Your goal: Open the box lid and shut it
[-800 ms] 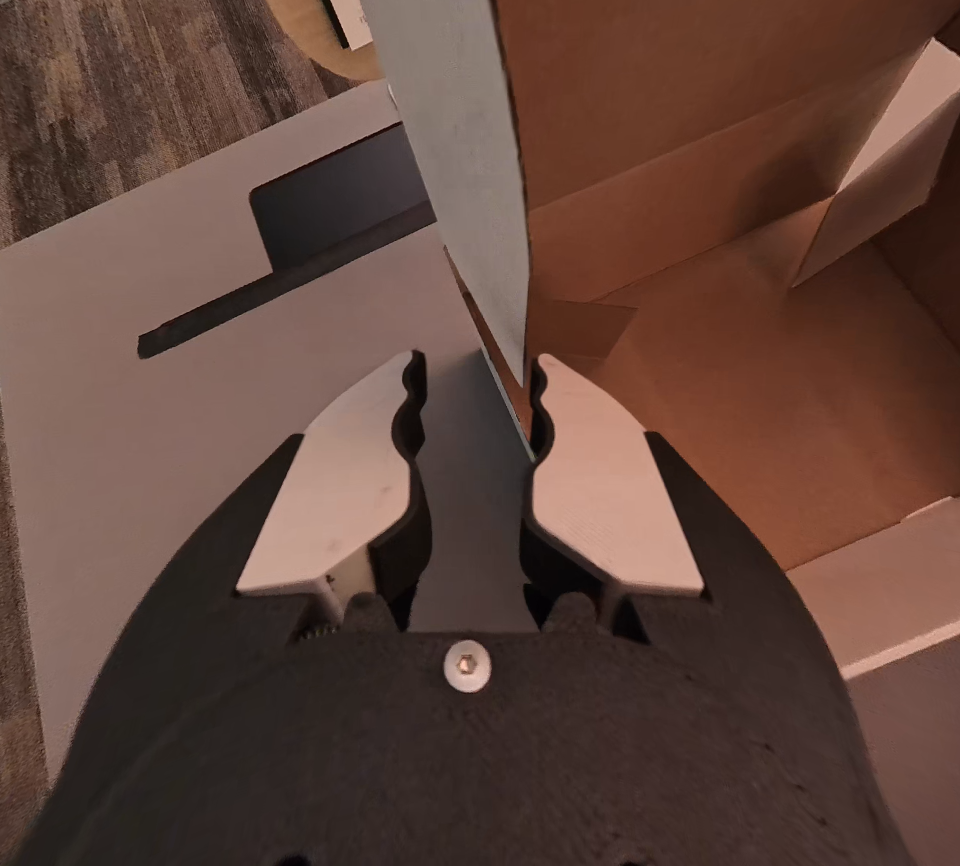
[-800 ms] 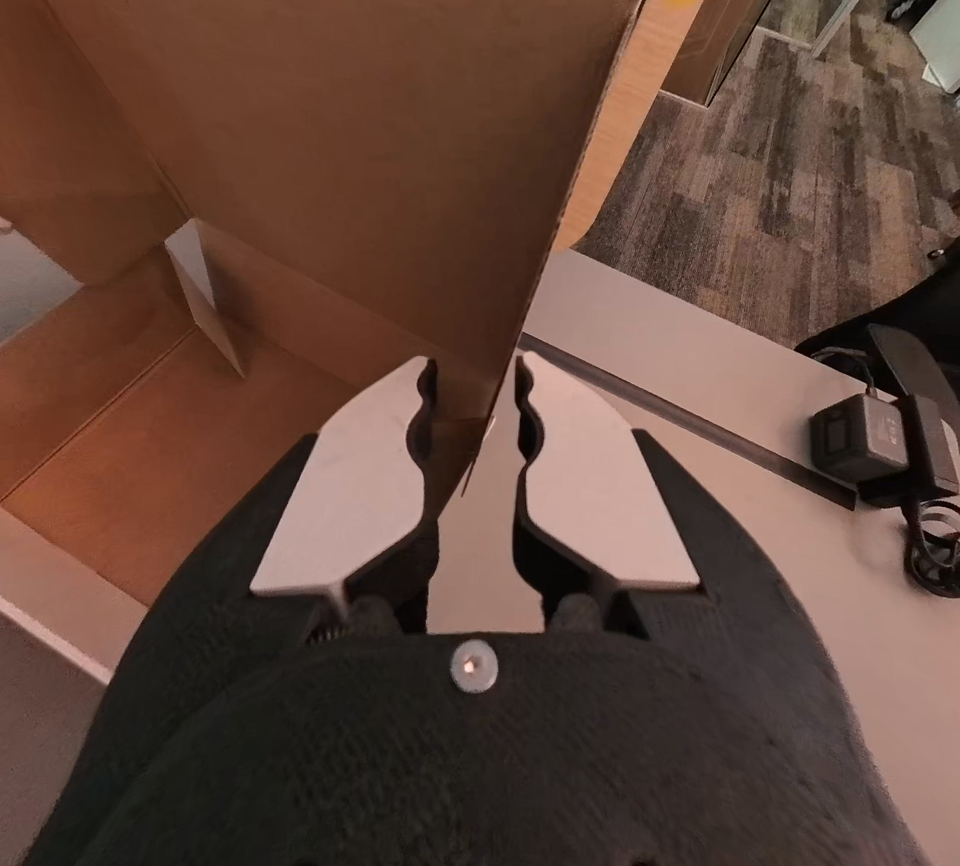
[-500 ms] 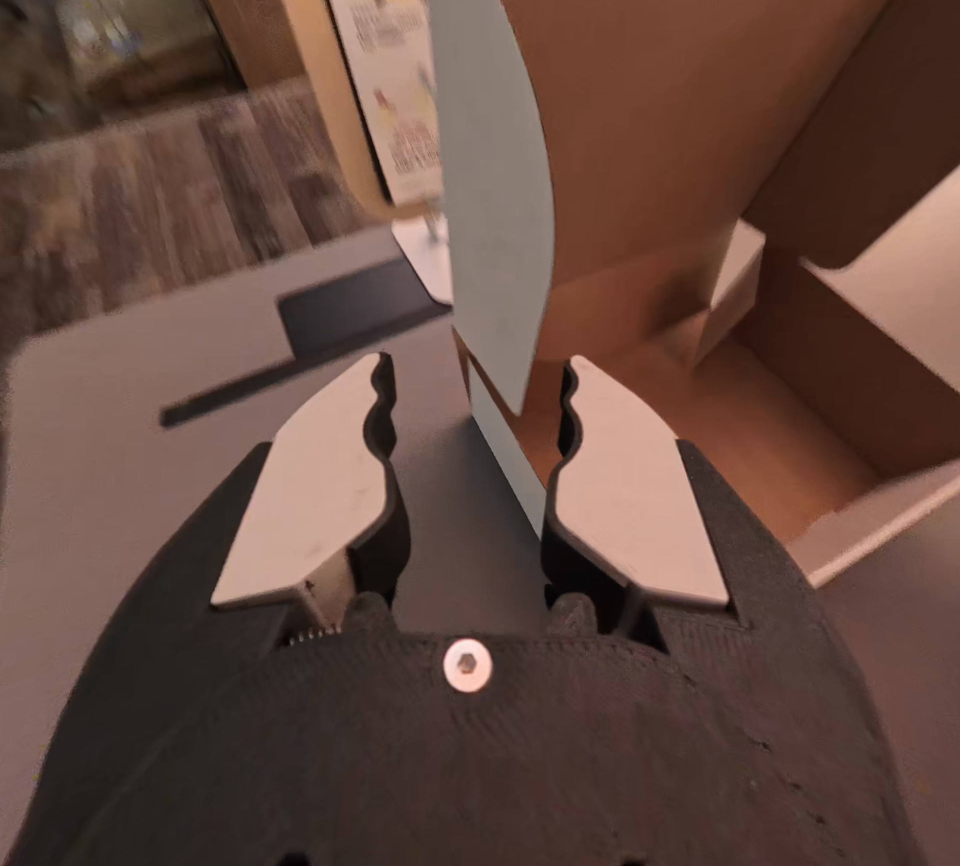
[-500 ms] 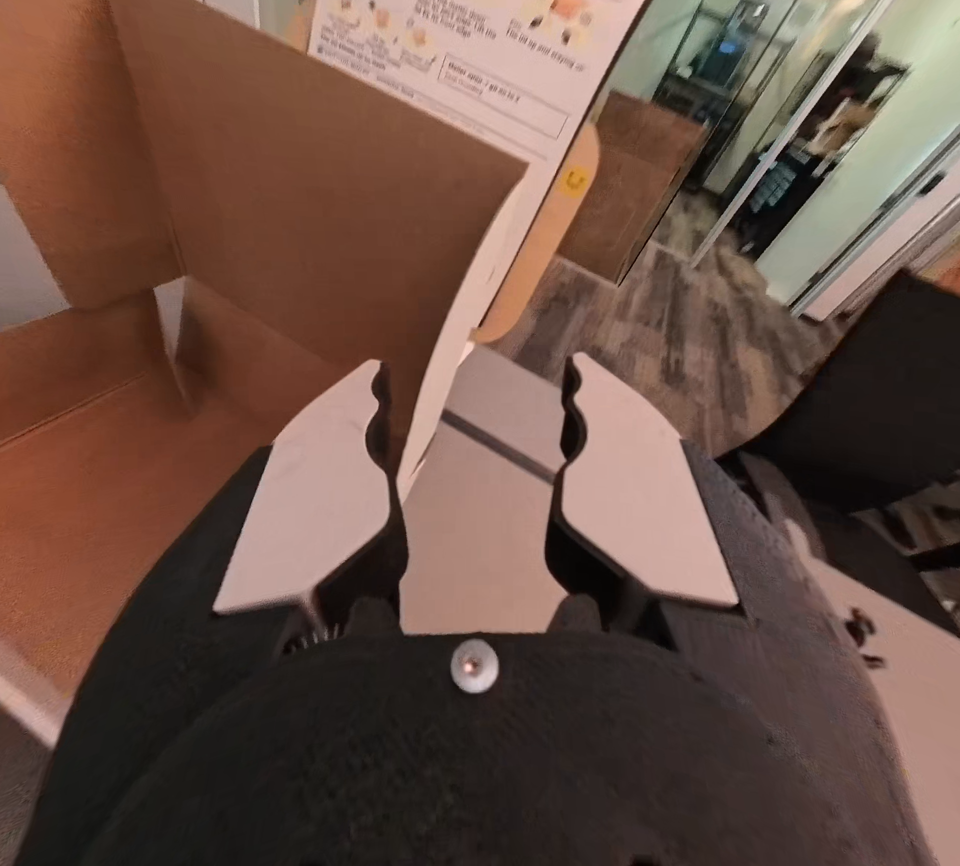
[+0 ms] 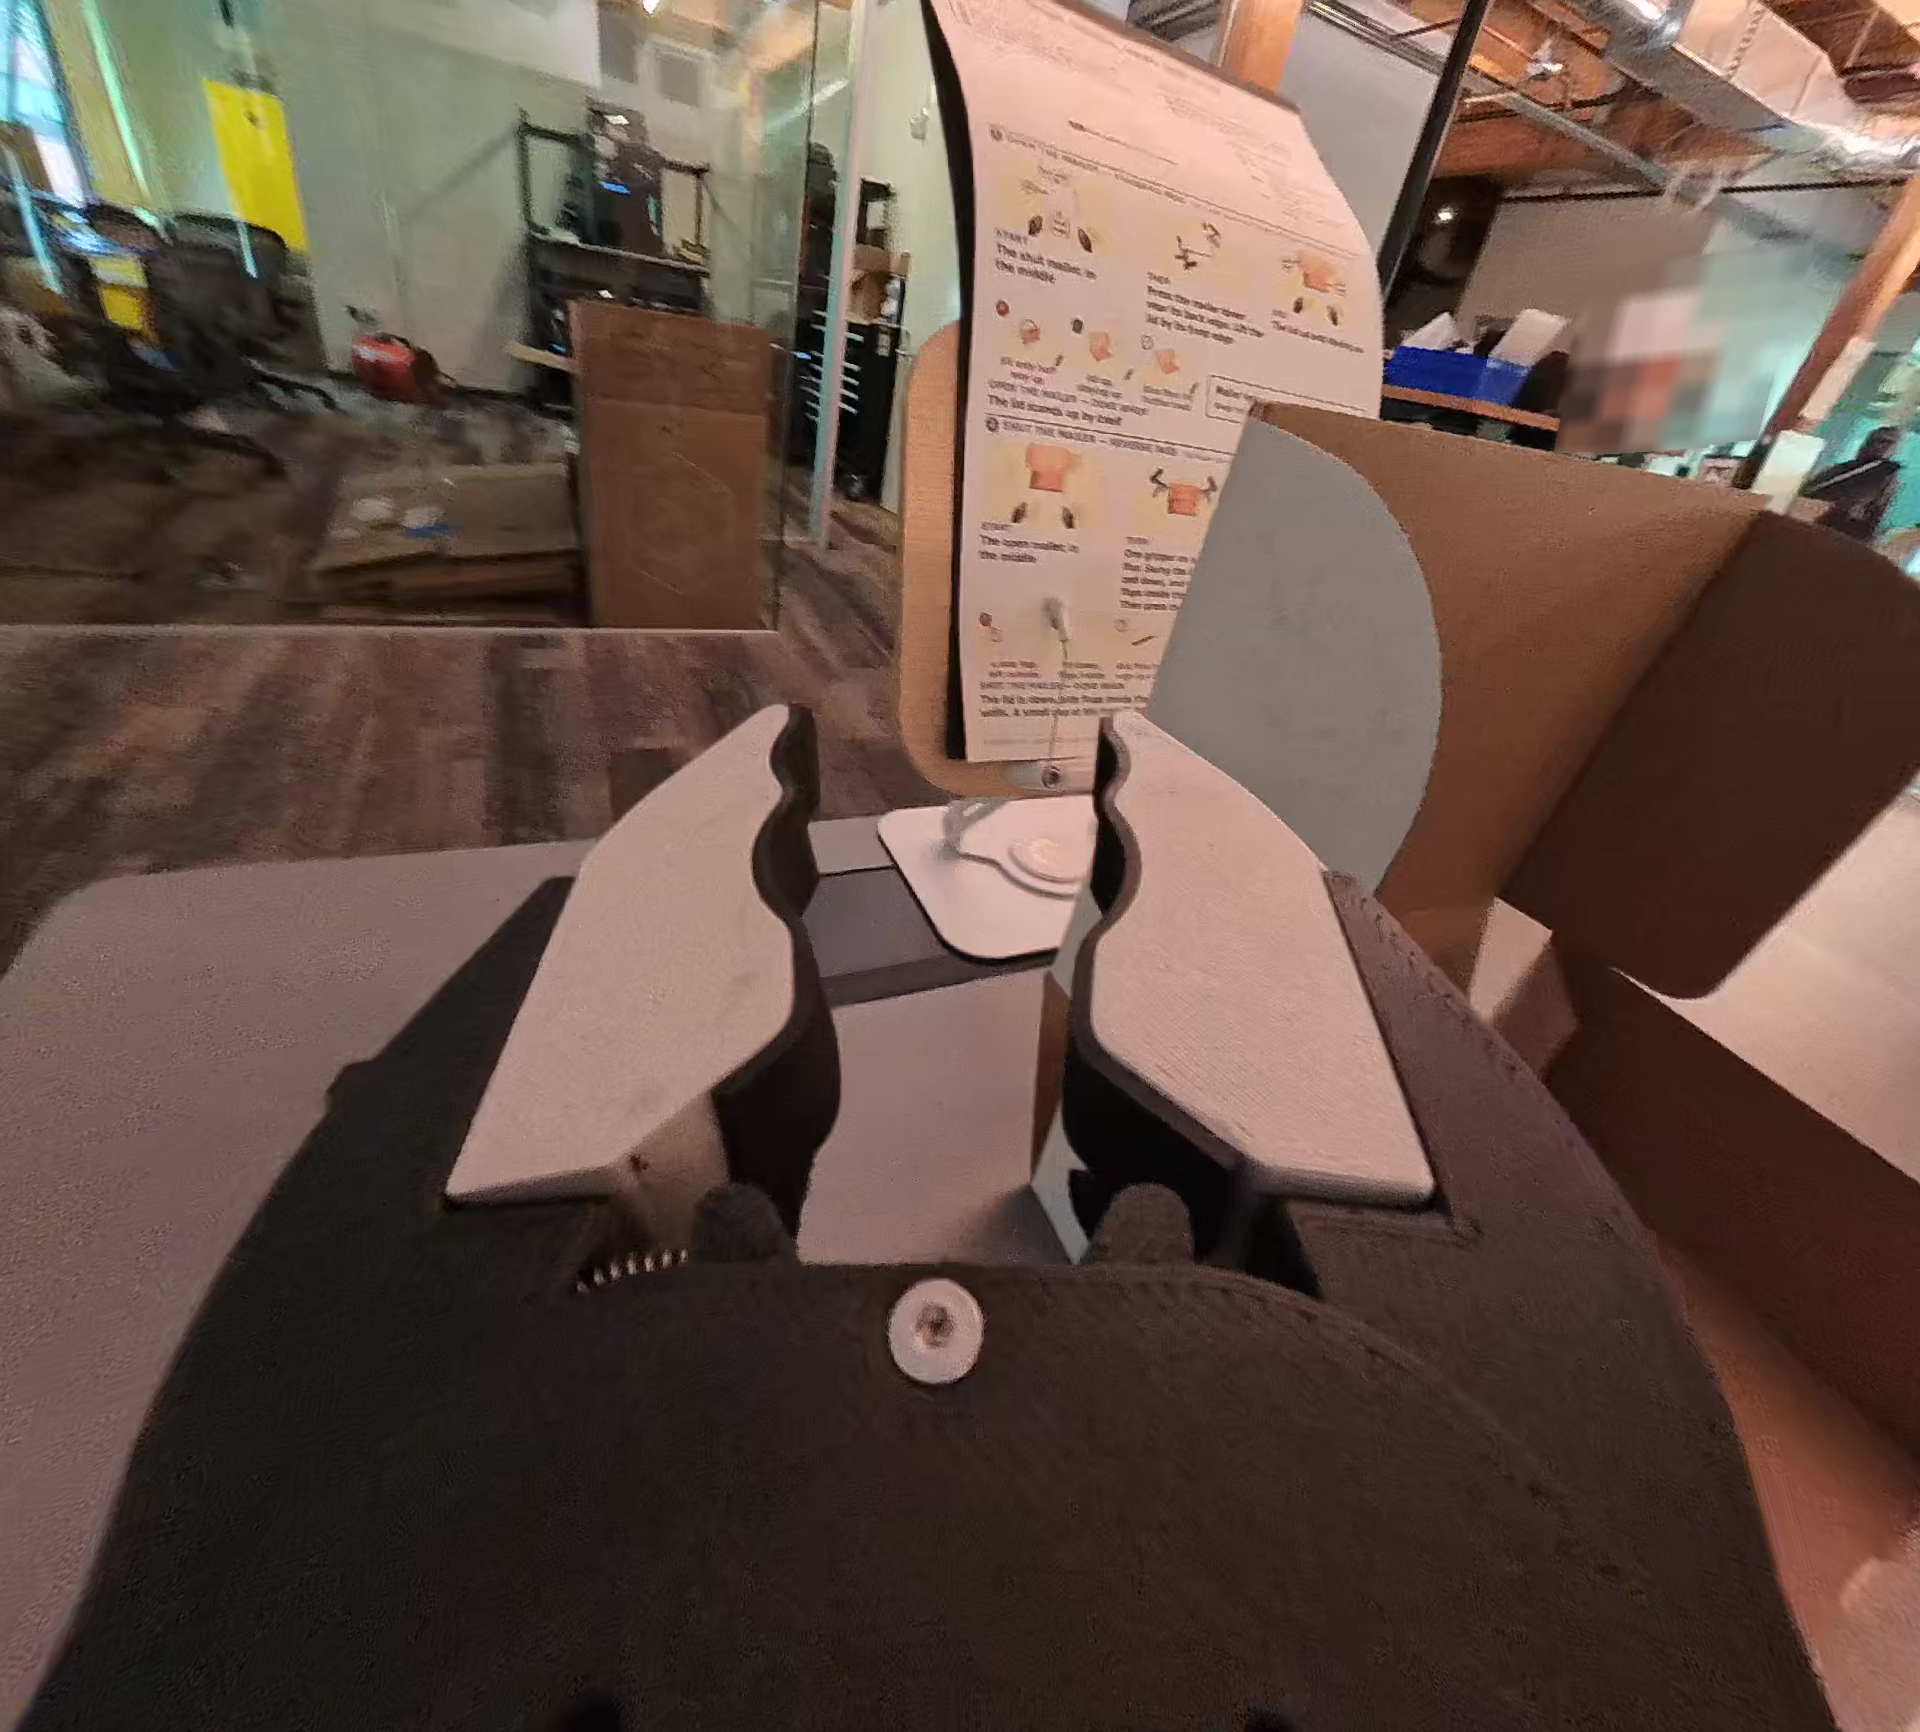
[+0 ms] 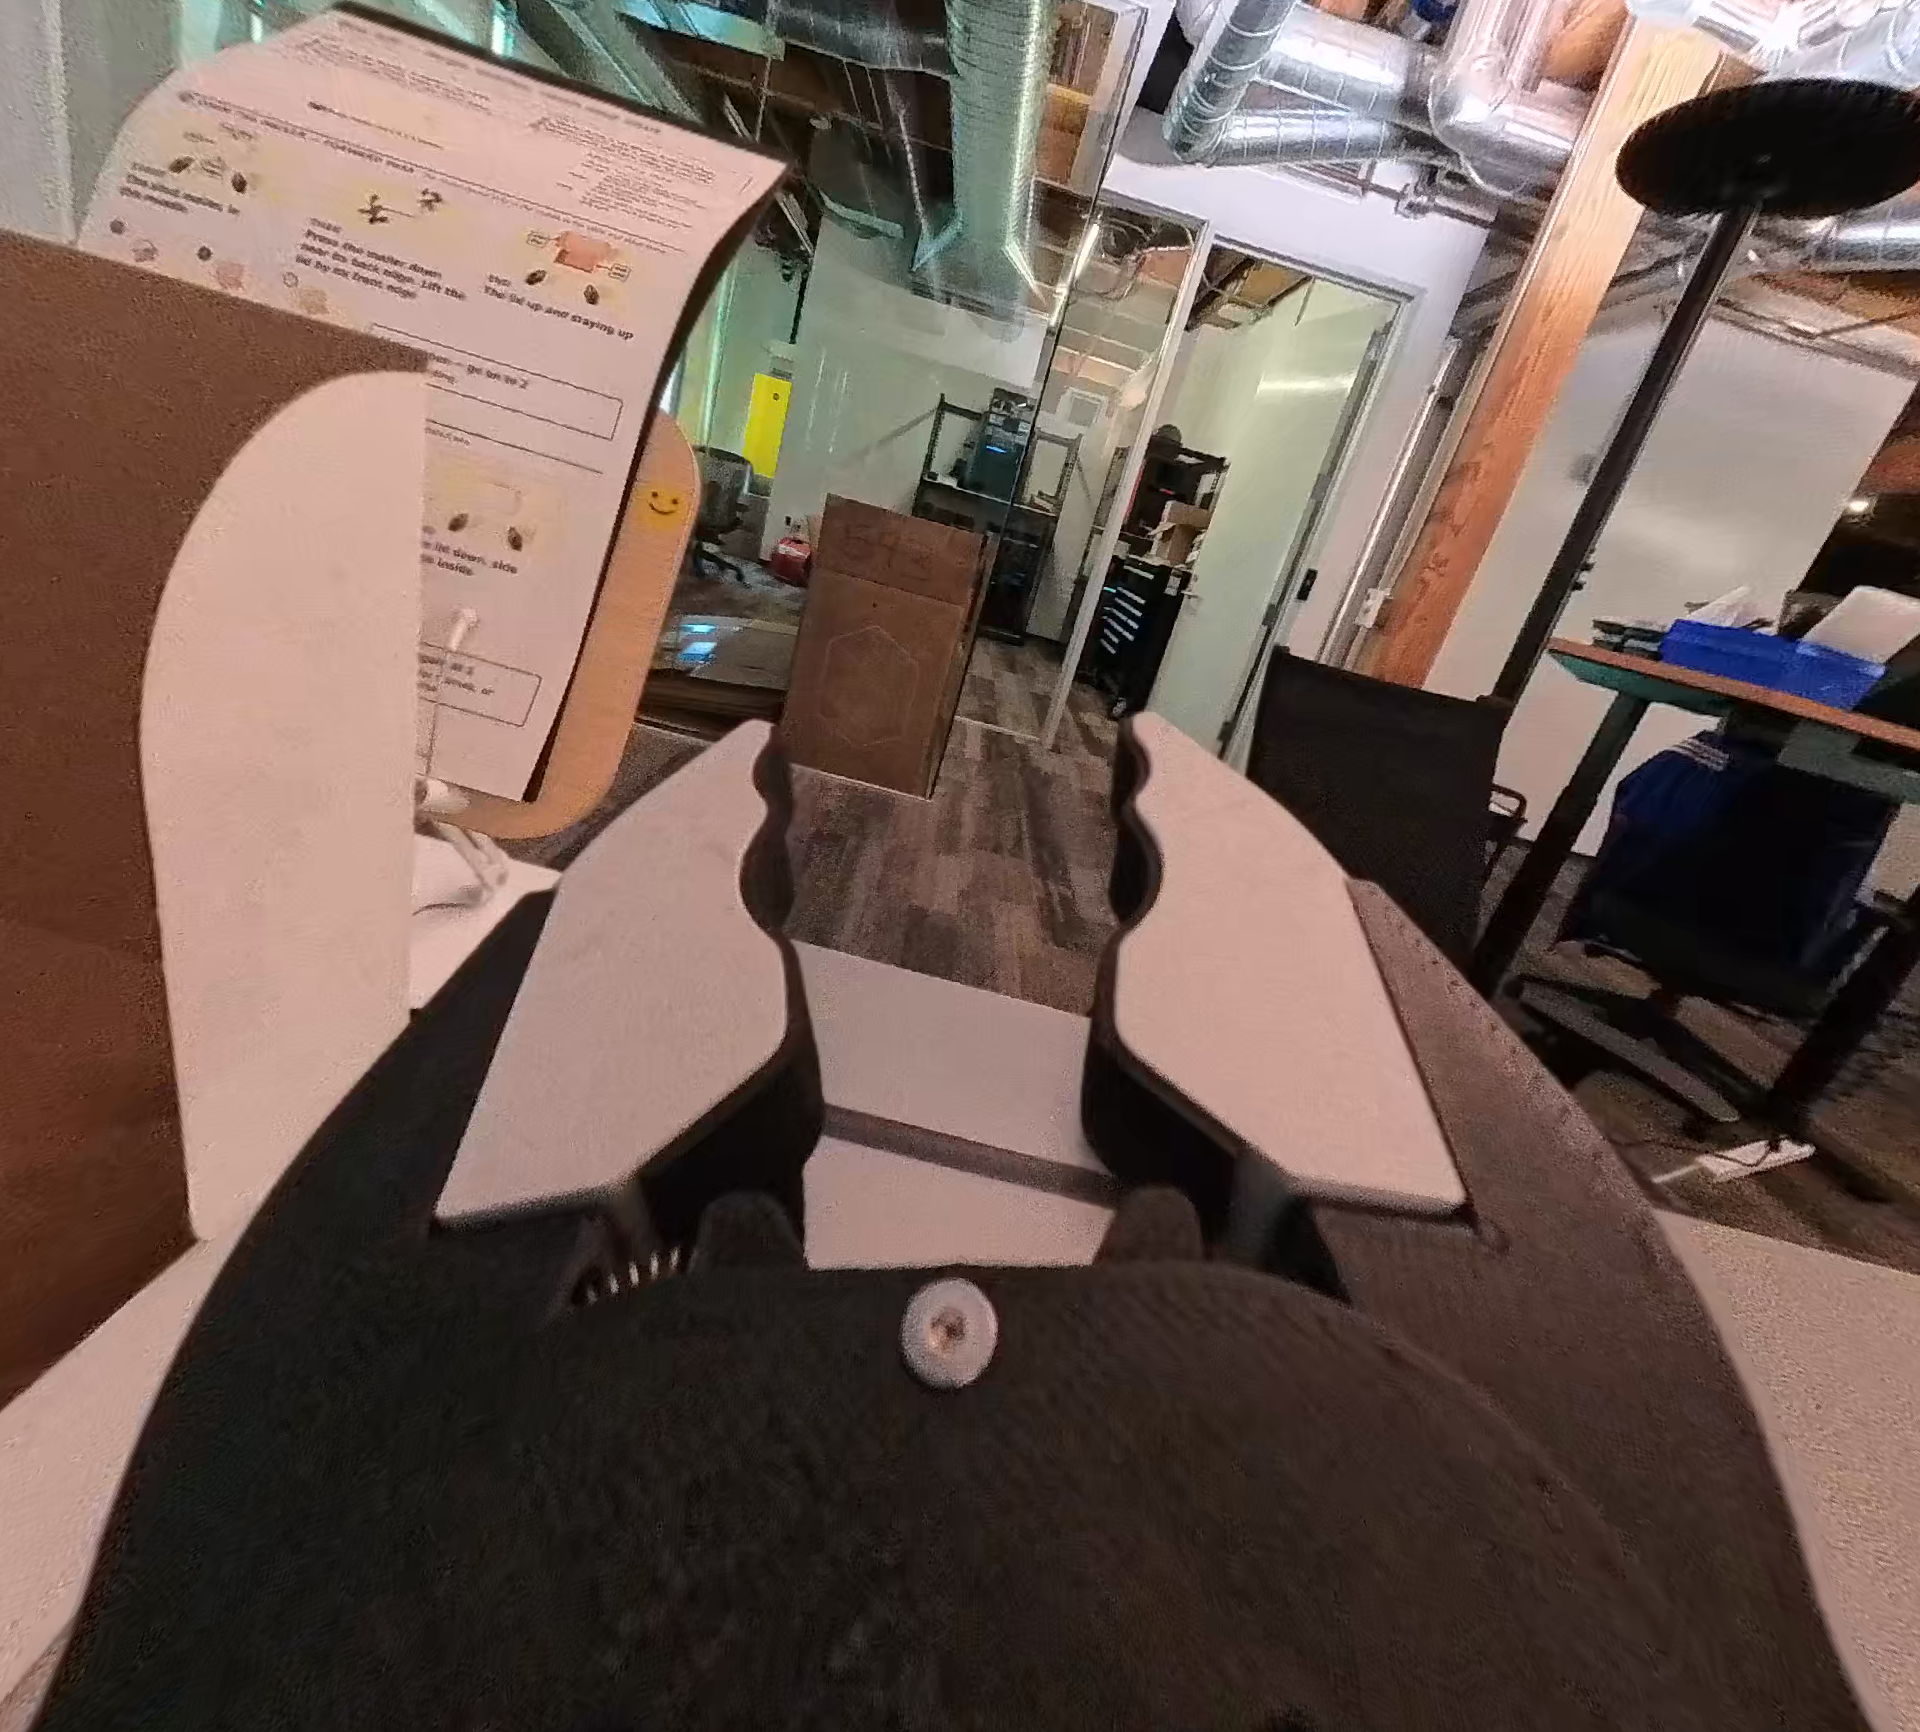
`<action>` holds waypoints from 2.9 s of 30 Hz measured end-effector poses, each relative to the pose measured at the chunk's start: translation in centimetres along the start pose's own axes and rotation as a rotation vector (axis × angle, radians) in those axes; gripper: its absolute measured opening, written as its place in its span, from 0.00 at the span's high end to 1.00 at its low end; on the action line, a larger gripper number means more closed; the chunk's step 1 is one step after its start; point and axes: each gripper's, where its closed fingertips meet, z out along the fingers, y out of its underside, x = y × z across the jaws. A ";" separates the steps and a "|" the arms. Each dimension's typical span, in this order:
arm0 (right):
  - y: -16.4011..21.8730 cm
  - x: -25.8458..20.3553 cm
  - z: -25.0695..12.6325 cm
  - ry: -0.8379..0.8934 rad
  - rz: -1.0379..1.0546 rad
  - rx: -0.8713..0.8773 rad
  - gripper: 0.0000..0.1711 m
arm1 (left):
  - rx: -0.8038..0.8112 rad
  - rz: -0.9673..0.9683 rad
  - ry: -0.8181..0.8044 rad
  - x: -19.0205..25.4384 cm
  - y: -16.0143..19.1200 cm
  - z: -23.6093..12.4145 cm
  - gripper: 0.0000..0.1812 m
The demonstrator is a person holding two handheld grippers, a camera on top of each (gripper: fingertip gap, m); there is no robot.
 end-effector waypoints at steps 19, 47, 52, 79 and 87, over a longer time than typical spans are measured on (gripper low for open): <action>2.8 -0.6 1.3 -0.036 0.055 -0.065 0.66 | -0.092 0.171 -0.050 0.9 0.8 0.3 0.76; 3.7 -1.0 1.5 -0.046 0.033 -0.109 0.67 | -0.113 0.196 -0.077 0.6 1.2 0.2 0.77; 4.1 -1.3 1.6 -0.047 0.007 -0.128 0.67 | -0.118 0.198 -0.075 0.8 1.3 0.3 0.77; -0.7 -16.1 1.5 -0.238 -0.180 -0.189 0.64 | -0.404 0.271 0.004 11.4 8.9 5.7 0.71; -1.7 -34.4 -4.2 -0.902 -0.246 -0.097 0.80 | -0.428 0.287 -0.057 9.9 9.9 6.1 0.86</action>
